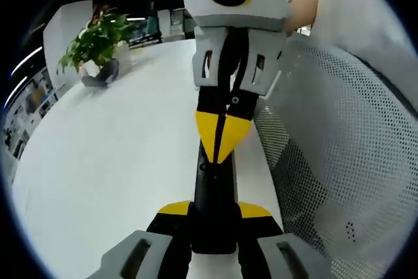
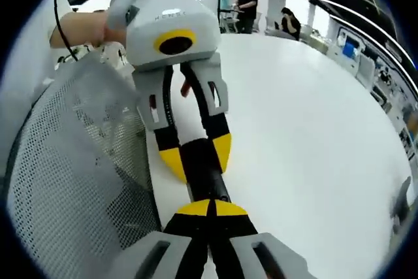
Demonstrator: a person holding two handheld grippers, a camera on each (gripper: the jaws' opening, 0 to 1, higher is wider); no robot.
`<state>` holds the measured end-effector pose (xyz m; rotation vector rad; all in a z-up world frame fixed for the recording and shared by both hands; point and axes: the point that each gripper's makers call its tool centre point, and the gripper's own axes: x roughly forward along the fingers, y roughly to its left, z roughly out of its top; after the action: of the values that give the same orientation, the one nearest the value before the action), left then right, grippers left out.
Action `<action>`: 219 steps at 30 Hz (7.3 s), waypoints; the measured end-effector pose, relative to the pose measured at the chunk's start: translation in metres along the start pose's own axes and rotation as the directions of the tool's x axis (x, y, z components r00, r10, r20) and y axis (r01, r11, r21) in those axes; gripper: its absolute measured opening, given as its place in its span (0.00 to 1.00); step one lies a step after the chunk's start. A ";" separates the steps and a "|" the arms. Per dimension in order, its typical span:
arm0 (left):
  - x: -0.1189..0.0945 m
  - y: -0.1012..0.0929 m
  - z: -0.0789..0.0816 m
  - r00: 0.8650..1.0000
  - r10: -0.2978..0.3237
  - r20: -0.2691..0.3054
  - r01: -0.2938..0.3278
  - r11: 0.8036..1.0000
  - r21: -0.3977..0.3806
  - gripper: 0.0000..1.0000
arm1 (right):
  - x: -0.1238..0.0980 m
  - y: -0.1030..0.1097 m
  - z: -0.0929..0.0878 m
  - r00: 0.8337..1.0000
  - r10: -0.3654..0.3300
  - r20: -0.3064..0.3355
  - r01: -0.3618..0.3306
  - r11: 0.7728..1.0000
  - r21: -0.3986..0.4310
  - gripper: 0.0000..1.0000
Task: Press the specified remote control buttons in sequence, fully releasing each button before pressing the next.
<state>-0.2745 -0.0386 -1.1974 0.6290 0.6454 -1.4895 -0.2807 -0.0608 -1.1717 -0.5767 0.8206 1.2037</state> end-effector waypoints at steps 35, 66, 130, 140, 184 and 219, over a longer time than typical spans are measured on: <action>-0.003 -0.004 0.006 0.998 0.051 -0.032 -0.052 0.998 -0.042 0.24 | 0.008 0.002 -0.006 0.988 0.053 -0.148 -0.071 0.991 -0.116 0.00; -0.002 -0.004 0.006 0.998 0.056 -0.003 -0.056 0.997 -0.048 0.24 | 0.006 -0.005 -0.005 0.986 0.121 -0.119 -0.133 0.986 -0.101 0.00; -0.001 -0.003 0.004 0.997 0.072 0.003 -0.072 0.995 -0.065 0.24 | 0.021 0.005 0.010 0.991 0.033 -0.133 -0.046 0.994 -0.100 0.00; -0.001 -0.004 0.004 0.997 0.072 -0.003 -0.072 0.996 -0.059 0.24 | 0.024 0.003 0.009 0.987 -0.035 -0.158 0.001 0.977 -0.211 0.00; 0.000 -0.003 0.003 0.992 0.090 -0.087 -0.098 0.992 -0.086 0.24 | 0.022 0.009 0.014 0.998 -0.020 0.066 0.025 0.997 -0.077 0.00; -0.002 -0.012 0.003 0.997 0.067 -0.047 -0.069 0.996 -0.054 0.24 | 0.007 -0.002 -0.031 0.989 0.131 -0.074 -0.147 0.948 -0.284 0.22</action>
<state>-0.2869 -0.0391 -1.1938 0.6374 0.6919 -1.3926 -0.2856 -0.0813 -1.1953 -0.8032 0.7446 1.4564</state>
